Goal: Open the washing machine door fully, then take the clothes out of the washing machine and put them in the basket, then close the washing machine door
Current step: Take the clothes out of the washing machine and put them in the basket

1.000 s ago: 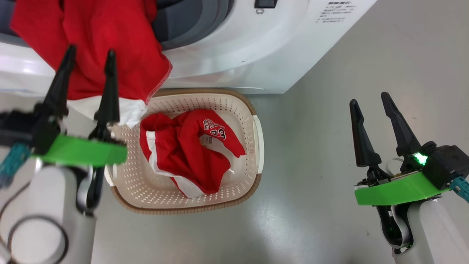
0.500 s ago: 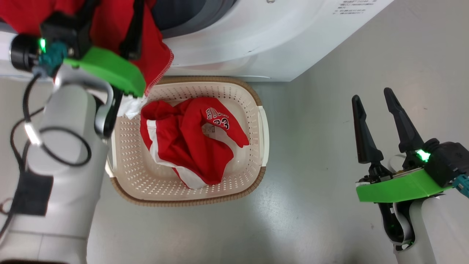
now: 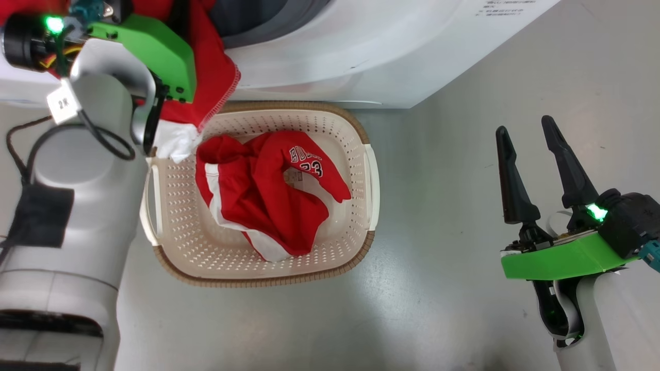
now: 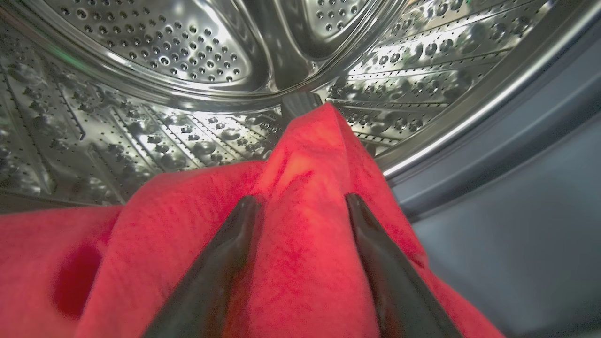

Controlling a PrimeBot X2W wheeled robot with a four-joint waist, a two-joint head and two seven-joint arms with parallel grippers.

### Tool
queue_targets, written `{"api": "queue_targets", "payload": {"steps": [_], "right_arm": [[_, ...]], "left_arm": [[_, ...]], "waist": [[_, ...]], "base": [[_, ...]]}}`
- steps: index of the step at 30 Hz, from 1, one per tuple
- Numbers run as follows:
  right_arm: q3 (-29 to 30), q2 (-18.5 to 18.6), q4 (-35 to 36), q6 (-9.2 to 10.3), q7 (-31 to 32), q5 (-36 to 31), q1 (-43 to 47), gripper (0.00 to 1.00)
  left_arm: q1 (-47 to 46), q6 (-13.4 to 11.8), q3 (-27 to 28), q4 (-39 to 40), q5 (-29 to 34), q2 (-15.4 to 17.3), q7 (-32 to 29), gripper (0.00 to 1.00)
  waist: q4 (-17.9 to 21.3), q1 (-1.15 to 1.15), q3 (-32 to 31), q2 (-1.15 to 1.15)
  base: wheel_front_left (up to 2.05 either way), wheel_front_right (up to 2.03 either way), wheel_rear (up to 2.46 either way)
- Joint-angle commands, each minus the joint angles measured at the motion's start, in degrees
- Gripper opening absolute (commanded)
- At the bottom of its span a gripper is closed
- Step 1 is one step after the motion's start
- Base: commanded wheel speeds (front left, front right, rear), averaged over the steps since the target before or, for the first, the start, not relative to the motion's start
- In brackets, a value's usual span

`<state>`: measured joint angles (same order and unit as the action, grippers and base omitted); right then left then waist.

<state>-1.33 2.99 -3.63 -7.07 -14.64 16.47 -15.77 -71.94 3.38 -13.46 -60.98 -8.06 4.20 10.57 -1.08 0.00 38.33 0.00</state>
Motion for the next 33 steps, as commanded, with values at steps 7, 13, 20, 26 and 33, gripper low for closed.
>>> {"api": "queue_targets", "payload": {"steps": [7, 13, 20, 26, 33], "right_arm": [[-1.56, -0.12, 1.47, -0.42, -0.36, -0.08, -0.36, 1.0], [-1.61, -0.12, 1.41, -0.42, -0.36, 0.06, -0.51, 1.0], [-1.16, -0.12, 1.3, -0.42, -0.36, 0.01, -0.09, 1.0], [-1.11, -0.12, 1.12, -0.42, -0.36, 0.18, 0.72, 1.0], [-1.35, -0.12, 0.92, -0.42, -0.36, 0.21, 1.39, 1.0]], "left_arm": [[-2.68, -0.1, 0.6, -4.89, -0.63, 2.83, -0.56, 1.0], [-3.55, 1.55, 0.6, -8.11, -2.09, 2.41, 0.33, 0.0], [-2.13, 2.73, 2.08, -7.59, -4.87, 2.48, 3.75, 0.0], [6.12, 2.61, 6.88, 7.8, -7.31, 3.37, 4.39, 0.0], [21.88, 2.3, 13.42, 30.5, -5.26, 1.83, 4.41, 0.0]], "waist": [[0.21, 0.0, -0.09, 0.0], [0.21, 0.0, -0.36, 0.0], [-0.22, 0.0, -1.3, 0.0], [-0.71, 0.0, -2.81, 0.0], [-1.13, 0.0, -4.39, 0.0]], "base": [[0.0, 0.0, 0.0], [0.0, 0.0, 0.0], [0.0, 0.0, 0.0], [0.0, 0.0, 0.0], [0.0, 0.0, 0.0]]}}
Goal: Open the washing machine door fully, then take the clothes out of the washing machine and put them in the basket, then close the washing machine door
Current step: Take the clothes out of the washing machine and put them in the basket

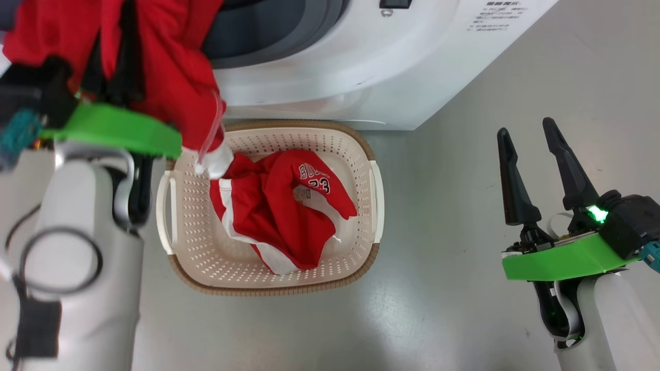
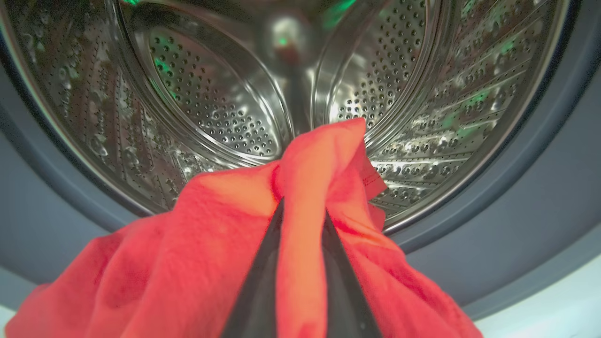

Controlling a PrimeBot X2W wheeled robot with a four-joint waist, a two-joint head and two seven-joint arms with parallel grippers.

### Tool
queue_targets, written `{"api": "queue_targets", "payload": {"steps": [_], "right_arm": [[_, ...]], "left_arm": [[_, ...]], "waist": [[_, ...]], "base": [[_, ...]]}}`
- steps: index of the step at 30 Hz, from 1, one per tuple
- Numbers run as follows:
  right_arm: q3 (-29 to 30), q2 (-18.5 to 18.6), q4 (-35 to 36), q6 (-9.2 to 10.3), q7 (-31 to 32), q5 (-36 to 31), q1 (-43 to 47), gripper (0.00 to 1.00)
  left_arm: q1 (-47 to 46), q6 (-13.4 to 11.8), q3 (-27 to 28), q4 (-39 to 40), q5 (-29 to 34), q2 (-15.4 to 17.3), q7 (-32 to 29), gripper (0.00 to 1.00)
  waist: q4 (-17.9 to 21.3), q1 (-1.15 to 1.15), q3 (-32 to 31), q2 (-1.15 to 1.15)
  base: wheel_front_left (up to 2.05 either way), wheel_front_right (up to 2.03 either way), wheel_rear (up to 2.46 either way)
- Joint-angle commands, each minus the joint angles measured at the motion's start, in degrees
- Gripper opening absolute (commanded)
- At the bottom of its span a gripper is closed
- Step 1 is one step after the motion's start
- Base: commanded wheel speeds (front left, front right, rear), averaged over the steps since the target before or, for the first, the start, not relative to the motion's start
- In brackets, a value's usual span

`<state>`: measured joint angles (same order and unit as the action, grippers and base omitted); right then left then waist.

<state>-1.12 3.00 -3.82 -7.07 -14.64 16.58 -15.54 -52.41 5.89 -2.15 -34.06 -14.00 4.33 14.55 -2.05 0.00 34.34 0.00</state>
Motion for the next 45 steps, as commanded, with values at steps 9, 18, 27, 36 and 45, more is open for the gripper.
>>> {"api": "queue_targets", "payload": {"steps": [9, 18, 27, 36, 45], "right_arm": [[-2.44, -0.13, 0.87, -0.42, -0.36, 0.5, 1.68, 1.0], [-2.44, -0.13, 0.97, -0.42, -0.36, 0.65, 2.0, 1.0], [-2.52, -0.13, 1.08, -0.42, -0.36, 0.74, 1.14, 1.0], [-2.83, -0.13, 1.38, -0.42, -0.36, 0.97, 0.06, 1.0], [-2.55, -0.13, 2.05, -0.42, -0.36, 1.23, -1.09, 1.0]], "left_arm": [[19.36, 1.26, 6.27, 20.3, 1.86, -0.98, 0.44, 0.0], [29.07, 1.57, 2.46, 21.64, -0.88, -1.43, 0.44, 0.0], [28.39, 1.58, -4.79, 12.33, -1.91, -1.44, 0.44, 0.0], [21.51, 1.59, -10.73, -0.8, -4.33, -0.01, 0.44, 0.0], [14.94, 1.59, -16.37, -12.75, -7.84, 2.08, 0.45, 0.0]], "waist": [[0.41, 0.0, -1.61, 0.0], [0.88, 0.0, -1.37, 0.0], [1.27, 0.0, -0.04, 0.0], [2.55, 0.0, 2.32, 0.0], [4.38, 0.0, 5.44, 0.0]], "base": [[0.0, 0.0, 0.0], [0.0, 0.0, 0.0], [0.0, 0.0, 0.0], [0.0, 0.0, 0.0], [0.0, 0.0, 0.0]]}}
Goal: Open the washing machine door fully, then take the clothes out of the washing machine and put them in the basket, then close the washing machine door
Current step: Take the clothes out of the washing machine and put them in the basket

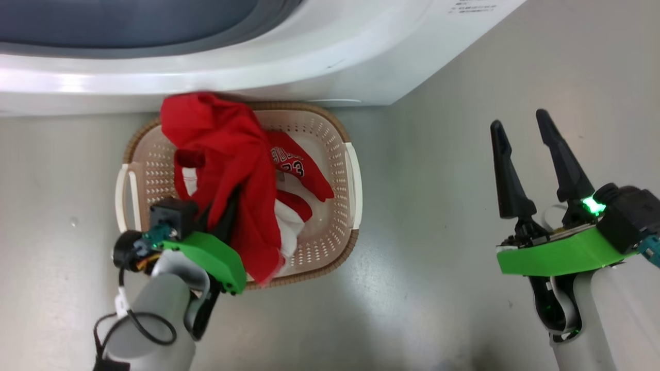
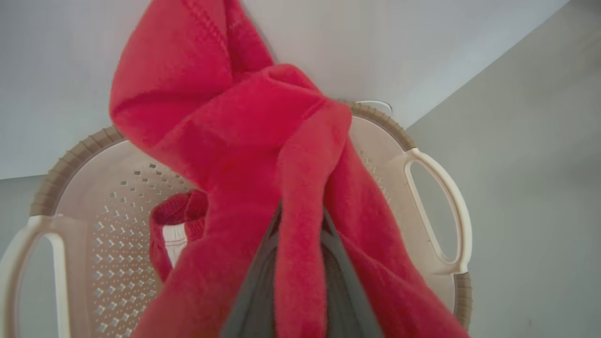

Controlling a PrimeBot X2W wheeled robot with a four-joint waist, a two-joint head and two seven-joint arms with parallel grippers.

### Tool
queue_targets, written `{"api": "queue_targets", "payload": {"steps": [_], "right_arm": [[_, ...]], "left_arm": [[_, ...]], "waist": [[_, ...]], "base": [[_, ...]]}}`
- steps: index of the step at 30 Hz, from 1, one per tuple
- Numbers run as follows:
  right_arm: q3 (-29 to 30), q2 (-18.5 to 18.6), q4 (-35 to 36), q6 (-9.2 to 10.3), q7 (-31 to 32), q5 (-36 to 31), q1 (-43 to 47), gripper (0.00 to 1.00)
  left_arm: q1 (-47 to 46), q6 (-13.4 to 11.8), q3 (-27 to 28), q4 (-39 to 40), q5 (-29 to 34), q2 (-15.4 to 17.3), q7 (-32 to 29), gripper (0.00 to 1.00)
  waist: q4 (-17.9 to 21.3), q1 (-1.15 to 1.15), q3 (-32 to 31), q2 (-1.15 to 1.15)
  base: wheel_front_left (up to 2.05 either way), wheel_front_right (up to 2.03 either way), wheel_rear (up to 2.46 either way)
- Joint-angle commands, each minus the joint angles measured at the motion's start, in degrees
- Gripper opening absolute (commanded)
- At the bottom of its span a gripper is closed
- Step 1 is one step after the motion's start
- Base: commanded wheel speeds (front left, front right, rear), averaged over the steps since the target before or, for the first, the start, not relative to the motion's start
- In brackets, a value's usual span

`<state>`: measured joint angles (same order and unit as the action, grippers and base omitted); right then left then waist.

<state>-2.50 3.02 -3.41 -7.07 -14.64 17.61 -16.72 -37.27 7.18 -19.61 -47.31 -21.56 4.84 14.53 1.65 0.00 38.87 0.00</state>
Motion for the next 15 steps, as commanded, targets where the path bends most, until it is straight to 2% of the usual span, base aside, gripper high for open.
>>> {"api": "queue_targets", "payload": {"steps": [1, 8, 15], "right_arm": [[-1.11, -0.14, 1.75, -0.42, -0.36, 0.22, -0.02, 1.0], [-1.15, -0.14, 2.26, -0.42, -0.36, 0.2, -1.03, 1.0], [-1.11, -0.14, 2.47, -0.42, -0.36, 0.18, -1.45, 1.0]], "left_arm": [[-0.88, 0.3, 0.83, -0.29, -0.58, 1.75, 0.47, 0.0], [-5.36, 0.3, -0.55, -4.94, -2.26, 3.16, 0.47, 0.0], [-7.61, 0.31, 0.65, -6.68, -2.49, 3.94, 0.47, 0.0]], "waist": [[0.82, 0.0, 1.31, 0.0], [1.63, 0.0, 3.89, 0.0], [2.05, 0.0, 4.8, 0.0]], "base": [[0.0, 0.0, 0.0], [0.0, 0.0, 0.0], [0.0, 0.0, 0.0]]}}
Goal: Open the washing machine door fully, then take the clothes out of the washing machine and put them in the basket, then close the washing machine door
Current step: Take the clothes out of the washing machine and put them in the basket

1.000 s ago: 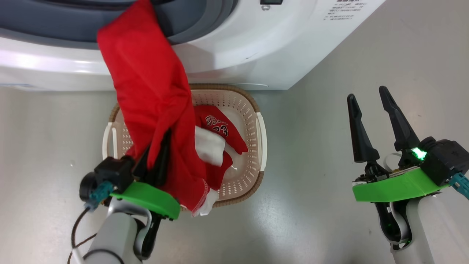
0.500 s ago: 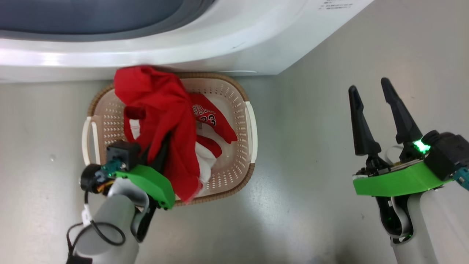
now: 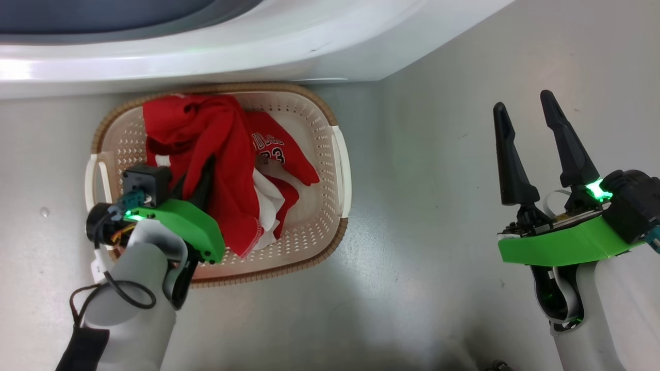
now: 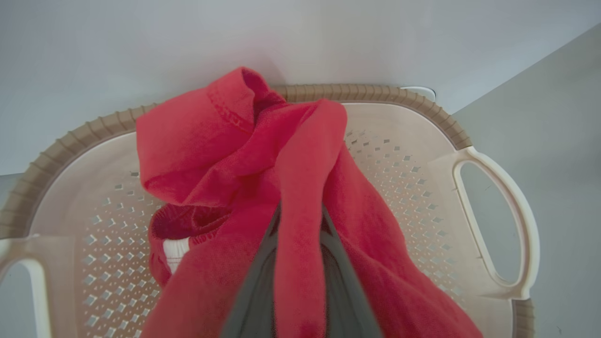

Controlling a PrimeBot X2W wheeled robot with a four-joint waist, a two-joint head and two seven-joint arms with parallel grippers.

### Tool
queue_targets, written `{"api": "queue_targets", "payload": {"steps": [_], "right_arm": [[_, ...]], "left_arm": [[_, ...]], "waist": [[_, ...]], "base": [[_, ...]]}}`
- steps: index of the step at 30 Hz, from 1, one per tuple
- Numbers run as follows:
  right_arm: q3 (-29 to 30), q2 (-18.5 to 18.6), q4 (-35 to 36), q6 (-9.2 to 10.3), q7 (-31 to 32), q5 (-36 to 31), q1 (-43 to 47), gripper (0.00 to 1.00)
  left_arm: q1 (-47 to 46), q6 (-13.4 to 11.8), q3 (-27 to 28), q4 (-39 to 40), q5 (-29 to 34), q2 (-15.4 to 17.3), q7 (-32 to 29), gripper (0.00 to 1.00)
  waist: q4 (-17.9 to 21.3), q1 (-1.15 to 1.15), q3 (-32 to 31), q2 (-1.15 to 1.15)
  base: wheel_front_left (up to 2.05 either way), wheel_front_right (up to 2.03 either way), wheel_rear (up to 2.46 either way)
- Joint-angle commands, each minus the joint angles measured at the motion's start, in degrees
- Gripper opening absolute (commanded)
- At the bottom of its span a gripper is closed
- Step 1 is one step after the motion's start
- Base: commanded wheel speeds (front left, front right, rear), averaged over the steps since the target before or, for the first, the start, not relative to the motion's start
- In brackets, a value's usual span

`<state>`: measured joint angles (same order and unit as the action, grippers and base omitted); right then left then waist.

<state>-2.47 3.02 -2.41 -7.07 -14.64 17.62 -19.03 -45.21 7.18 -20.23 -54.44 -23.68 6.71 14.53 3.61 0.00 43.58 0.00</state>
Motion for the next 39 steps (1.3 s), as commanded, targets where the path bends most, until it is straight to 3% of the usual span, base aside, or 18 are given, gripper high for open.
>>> {"api": "queue_targets", "payload": {"steps": [1, 3, 5, 6, 7, 18, 30, 39], "right_arm": [[-1.13, -0.14, 1.45, -0.42, -0.36, 0.18, 0.83, 1.0], [-1.12, -0.14, 1.38, -0.42, -0.36, 0.21, 0.83, 1.0], [-1.05, -0.14, 1.24, -0.42, -0.36, 0.22, 0.91, 1.0], [-1.01, -0.14, 1.15, -0.42, -0.36, 0.22, 0.97, 1.0], [-0.98, -0.14, 1.04, -0.42, -0.36, 0.22, 1.08, 1.0], [-0.84, -0.14, -0.33, -0.42, -0.36, -0.28, 2.43, 1.0], [-0.41, -0.14, -2.29, -0.42, -0.36, -1.05, 6.66, 1.0], [-0.04, -0.14, -3.75, -0.42, -0.36, -1.94, 10.1, 1.0]], "left_arm": [[0.21, 0.31, 1.62, 0.33, -0.31, 2.12, 0.47, 0.05], [0.16, 0.31, 2.12, 0.25, -0.15, 2.12, 0.47, 0.37], [0.3, 0.31, 2.56, 0.33, -0.05, 2.11, 0.47, 0.56], [0.47, 0.31, 2.79, 0.42, -0.01, 2.08, 0.47, 0.82], [0.72, 0.31, 3.0, 0.52, 0.03, 2.02, 0.47, 1.0], [5.65, 0.31, 6.32, 4.25, 0.48, 1.54, 0.47, 1.0], [13.76, 0.31, 13.73, 14.03, 4.9, 0.31, 0.47, 1.0], [19.26, 0.31, 15.99, 19.85, 7.01, -0.53, 0.47, 1.0]], "waist": [[0.15, 0.0, 0.1, 0.0], [0.23, 0.0, 0.0, 0.0], [0.23, 0.0, -0.28, 0.0], [0.2, 0.0, -0.54, 0.0], [0.14, 0.0, -0.91, 0.0], [-0.48, 0.0, -6.6, 0.0], [-2.66, 0.0, -16.35, 0.0], [-4.51, 0.0, -23.18, 0.0]], "base": [[0.0, 0.0, 0.0], [0.0, 0.0, 0.0], [0.0, 0.0, 0.0], [0.0, 0.0, 0.0], [0.0, 0.0, 0.0], [0.0, 0.0, 0.0], [0.0, 0.0, 0.0], [0.0, 0.0, 0.0]]}}
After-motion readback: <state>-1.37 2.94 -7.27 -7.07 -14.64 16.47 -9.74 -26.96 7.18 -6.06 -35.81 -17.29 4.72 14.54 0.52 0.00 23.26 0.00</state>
